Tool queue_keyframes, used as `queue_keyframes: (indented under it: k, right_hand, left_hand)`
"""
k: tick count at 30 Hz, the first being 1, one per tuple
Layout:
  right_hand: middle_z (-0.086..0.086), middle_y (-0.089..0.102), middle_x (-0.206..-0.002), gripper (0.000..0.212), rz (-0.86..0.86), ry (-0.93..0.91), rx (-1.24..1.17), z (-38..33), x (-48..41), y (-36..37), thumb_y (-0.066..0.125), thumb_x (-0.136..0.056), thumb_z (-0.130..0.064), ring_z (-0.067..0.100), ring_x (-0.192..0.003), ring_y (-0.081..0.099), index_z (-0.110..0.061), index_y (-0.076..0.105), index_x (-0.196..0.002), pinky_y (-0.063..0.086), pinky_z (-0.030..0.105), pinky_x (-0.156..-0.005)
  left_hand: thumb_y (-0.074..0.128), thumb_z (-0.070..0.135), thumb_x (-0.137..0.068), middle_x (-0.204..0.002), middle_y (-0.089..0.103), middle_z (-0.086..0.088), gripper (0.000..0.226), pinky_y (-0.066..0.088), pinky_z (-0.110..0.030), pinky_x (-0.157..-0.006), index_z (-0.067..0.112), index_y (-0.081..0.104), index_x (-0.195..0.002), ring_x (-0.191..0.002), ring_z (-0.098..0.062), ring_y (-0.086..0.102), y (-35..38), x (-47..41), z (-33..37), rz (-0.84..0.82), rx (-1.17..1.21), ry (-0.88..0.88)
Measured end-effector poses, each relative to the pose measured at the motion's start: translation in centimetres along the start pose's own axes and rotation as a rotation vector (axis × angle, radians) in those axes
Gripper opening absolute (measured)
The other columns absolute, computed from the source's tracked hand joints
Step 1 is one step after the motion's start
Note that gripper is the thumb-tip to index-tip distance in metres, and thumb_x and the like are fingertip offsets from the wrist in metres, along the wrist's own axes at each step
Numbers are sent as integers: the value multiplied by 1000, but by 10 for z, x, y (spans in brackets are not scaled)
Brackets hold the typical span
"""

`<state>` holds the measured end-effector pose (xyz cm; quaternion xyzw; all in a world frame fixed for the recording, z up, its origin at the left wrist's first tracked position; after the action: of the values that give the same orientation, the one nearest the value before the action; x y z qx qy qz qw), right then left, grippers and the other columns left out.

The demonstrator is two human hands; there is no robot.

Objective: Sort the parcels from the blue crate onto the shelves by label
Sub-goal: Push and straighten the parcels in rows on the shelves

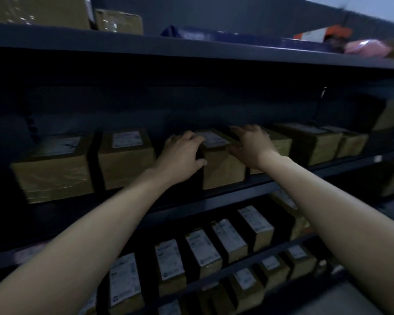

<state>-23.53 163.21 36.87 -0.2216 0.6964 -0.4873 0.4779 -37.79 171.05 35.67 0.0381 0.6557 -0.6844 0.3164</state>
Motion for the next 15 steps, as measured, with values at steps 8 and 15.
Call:
queue_keyframes:
  k: [8, 15]
  right_hand:
    - [2, 11, -161, 91, -250, -18, 37, 105, -21, 47, 69, -82, -41, 30, -147, 3, -29, 14, -153, 11, 56, -117]
    - [-2, 14, -160, 91, -283, -216, 68, 135, -69, 81, 69, -82, -39, 30, -145, 13, -34, 11, -152, 10, 54, -115]
  left_hand:
    - [65, 43, -81, -146, 34, -7, 80, 20, -40, -111, 22, 26, -147, -134, -27, 31, 69, -58, 40, -170, -212, -32]
    - [68, 28, -80, -149, 33, -5, 79, 27, -40, -107, 26, 26, -146, -133, -28, 34, 92, -93, 18, -220, -294, -245]
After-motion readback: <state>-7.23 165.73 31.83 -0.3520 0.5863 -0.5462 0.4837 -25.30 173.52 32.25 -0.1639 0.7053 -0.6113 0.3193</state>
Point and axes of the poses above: each hand's wrist, its own x-axis away from the middle knuckle, its own y-axis out of the palm, z = x × y, the point moved 7 cm from there along -x, towards the middle knuckle
